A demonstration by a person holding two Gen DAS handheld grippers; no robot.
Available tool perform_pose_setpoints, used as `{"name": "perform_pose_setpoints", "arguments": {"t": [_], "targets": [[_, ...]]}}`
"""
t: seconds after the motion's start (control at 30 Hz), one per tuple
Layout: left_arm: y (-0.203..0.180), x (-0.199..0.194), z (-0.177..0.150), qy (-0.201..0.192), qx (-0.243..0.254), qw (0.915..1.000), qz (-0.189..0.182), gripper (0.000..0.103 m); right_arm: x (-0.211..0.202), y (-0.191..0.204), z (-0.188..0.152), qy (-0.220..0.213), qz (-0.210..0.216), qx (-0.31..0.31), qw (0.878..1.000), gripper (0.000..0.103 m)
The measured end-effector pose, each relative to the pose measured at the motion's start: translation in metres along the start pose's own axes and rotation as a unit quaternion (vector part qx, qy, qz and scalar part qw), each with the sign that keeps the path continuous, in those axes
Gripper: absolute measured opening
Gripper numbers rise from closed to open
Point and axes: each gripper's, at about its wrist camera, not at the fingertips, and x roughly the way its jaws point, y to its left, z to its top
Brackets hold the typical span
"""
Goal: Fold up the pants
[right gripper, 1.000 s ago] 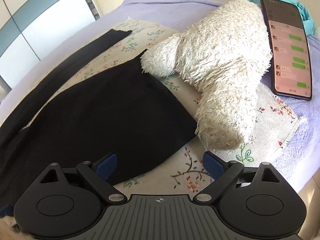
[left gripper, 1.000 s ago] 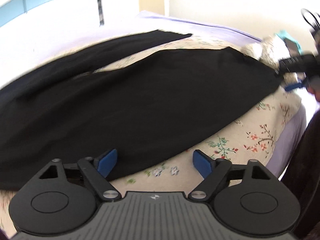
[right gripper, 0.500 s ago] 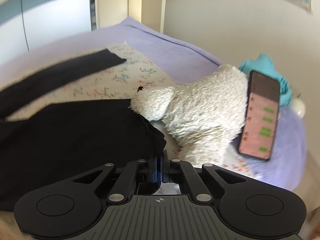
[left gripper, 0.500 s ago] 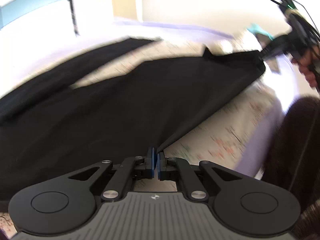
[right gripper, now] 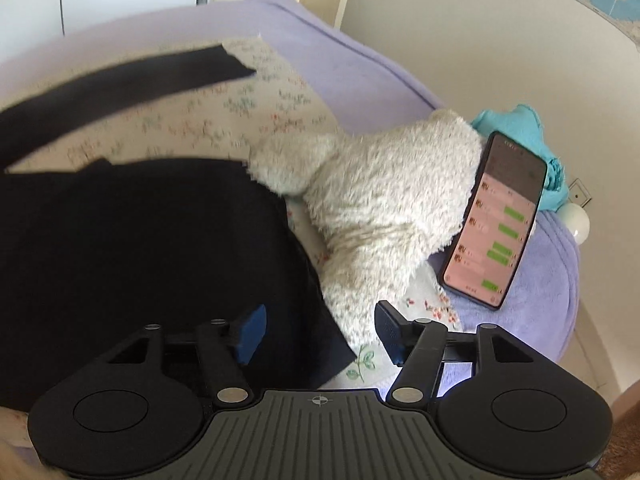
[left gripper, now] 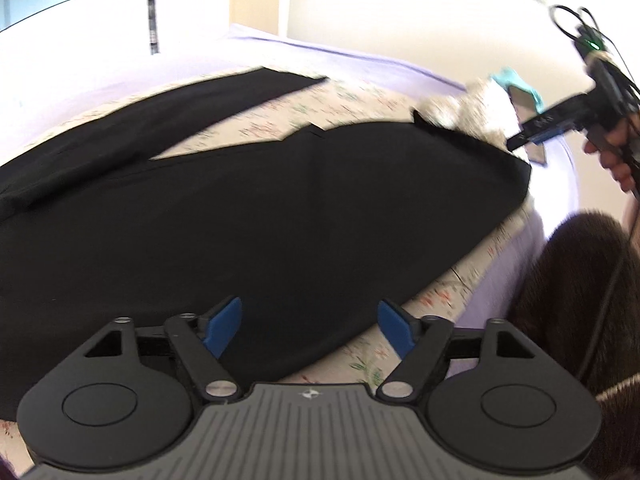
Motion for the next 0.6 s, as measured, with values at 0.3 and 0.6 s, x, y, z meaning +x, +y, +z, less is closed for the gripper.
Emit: {"name": "perform_pose_setpoints", "arguments": {"t": [0.3,0.6], "targets": [[0.054,-0.026,0.004,-0.049,-0.089,0.9885,0.112,0.103,-0.016,0.028,0.023,-0.037,0.045,-0.018,0.998,0.073],[0.157,-0.069,-0.022,-0.042,-0.234,0.9268,0.291,0.103,-0.019,0.121,0.034,-0.042,0.106,-0.077,0.991,0.081]]}}
